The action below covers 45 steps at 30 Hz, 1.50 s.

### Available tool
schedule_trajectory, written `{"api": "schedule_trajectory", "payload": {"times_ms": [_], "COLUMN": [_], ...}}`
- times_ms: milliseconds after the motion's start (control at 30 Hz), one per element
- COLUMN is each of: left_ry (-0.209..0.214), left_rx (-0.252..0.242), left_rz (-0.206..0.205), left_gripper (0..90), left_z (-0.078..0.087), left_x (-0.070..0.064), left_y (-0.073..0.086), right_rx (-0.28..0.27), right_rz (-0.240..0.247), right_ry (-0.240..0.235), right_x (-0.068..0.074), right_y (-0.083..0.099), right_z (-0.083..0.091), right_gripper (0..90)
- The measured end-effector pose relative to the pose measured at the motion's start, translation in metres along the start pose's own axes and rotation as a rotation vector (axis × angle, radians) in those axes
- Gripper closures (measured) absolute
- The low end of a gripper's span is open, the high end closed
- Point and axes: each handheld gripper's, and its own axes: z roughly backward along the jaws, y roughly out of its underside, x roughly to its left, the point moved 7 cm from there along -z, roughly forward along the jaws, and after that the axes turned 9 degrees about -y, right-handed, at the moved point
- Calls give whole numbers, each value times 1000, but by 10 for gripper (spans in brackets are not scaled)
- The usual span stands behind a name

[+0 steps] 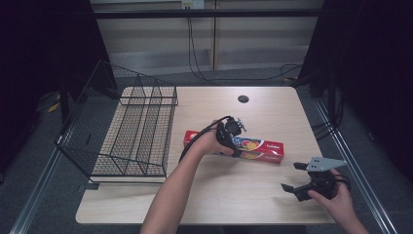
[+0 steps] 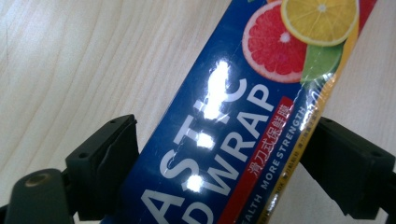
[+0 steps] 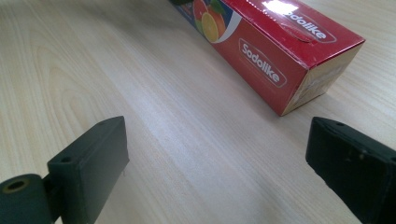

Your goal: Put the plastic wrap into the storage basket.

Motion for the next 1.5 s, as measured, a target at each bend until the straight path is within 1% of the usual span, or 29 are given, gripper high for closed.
{"api": "schedule_trajectory", "payload": {"times_ms": [33, 67, 100, 200, 300, 367, 400, 433, 467, 500, 533, 600, 667, 700, 800, 867, 900, 933, 1000, 1067, 1100, 1133, 1167, 1233, 1300, 1333, 1367, 1467, 1500], "left_ry": [2, -12, -9, 1, 24, 28, 30, 76, 81, 81, 90, 89, 87, 89, 92, 96, 96, 108, 108, 96, 93, 95, 88, 84, 80, 72, 77, 81, 70], "left_rx": [0, 18, 25, 37, 52, 53, 54, 80, 88, 88, 95, 107, 118, 138, 161, 180, 183, 199, 202, 214, 211, 217, 210, 215, 220, 213, 212, 207, 197], "left_rz": [0, -27, -29, -20, -37, -34, -31, -8, -14, -14, 3, -7, 3, 8, 38, 39, 61, 66, 78, 54, 77, 71, 93, 91, 104, 100, 116, 119, 141], "left_gripper": [134, 142, 149, 167, 200, 253, 253, 317, 340, 358, 358, 376, 398, 398, 411, 414, 417, 418, 419, 421, 422, 422, 422, 424, 425, 425, 426, 427, 427], "left_z": [-1, -2, -2, -2, 1, 2, 2, 5, 6, 6, 7, 9, 9, 10, 11, 12, 12, 13, 14, 15, 15, 16, 16, 17, 19, 19, 22, 27, 30], "left_x": [-1, -1, -2, -3, -3, -5, -6, -10, -10, -10, -12, -13, -15, -17, -20, -20, -22, -22, -23, -22, -23, -22, -23, -22, -22, -21, -20, -18, -18], "left_y": [0, 1, 2, 2, 4, 4, 5, 8, 8, 8, 9, 9, 9, 9, 9, 9, 9, 10, 10, 10, 10, 10, 9, 9, 8, 8, 8, 7, 5], "right_rx": [0, 1, 0, -2, -1, 1, 1, 2, 2, 1, 1, 1, 1, 0, 2, 0, 1, 0, -3, -3, -3, -3, -3, -2, -4, -4, -8, -8, -6], "right_rz": [1, 1, 2, -1, -1, 0, 0, -1, -2, -4, -4, -5, -6, -4, -2, -3, -3, -2, -2, -2, -1, -1, 0, 1, 3, 3, 6, 7, 6], "right_ry": [1, 1, 0, -2, 3, -1, -1, 0, 0, -2, -2, 0, -1, 0, 3, 7, 12, 11, 5, 9, 10, 10, 9, 9, 10, 6, 5, 3, 9], "right_x": [0, 0, 0, 0, 0, 0, 0, -1, -1, 0, 0, -1, -1, -1, -1, -2, -2, -2, -1, -1, -1, -1, -1, -1, -1, -1, -1, -1, -1], "right_y": [0, 0, 0, 0, 0, 0, 0, 0, 0, 0, 0, 0, 0, -1, 0, 0, 0, 0, -1, -1, -1, -1, -1, -1, -2, -2, -2, -2, -2], "right_z": [0, 0, 0, 1, 1, 0, 0, 0, 0, 0, 0, 0, 0, 0, 1, 1, 1, 2, 2, 2, 2, 2, 2, 2, 2, 2, 2, 2, 2], "right_gripper": [54, 54, 54, 54, 54, 54, 54, 54, 54, 54, 54, 54, 54, 54, 54, 54, 54, 54, 54, 54, 54, 54, 54, 54, 53, 54, 53, 53, 52]}}
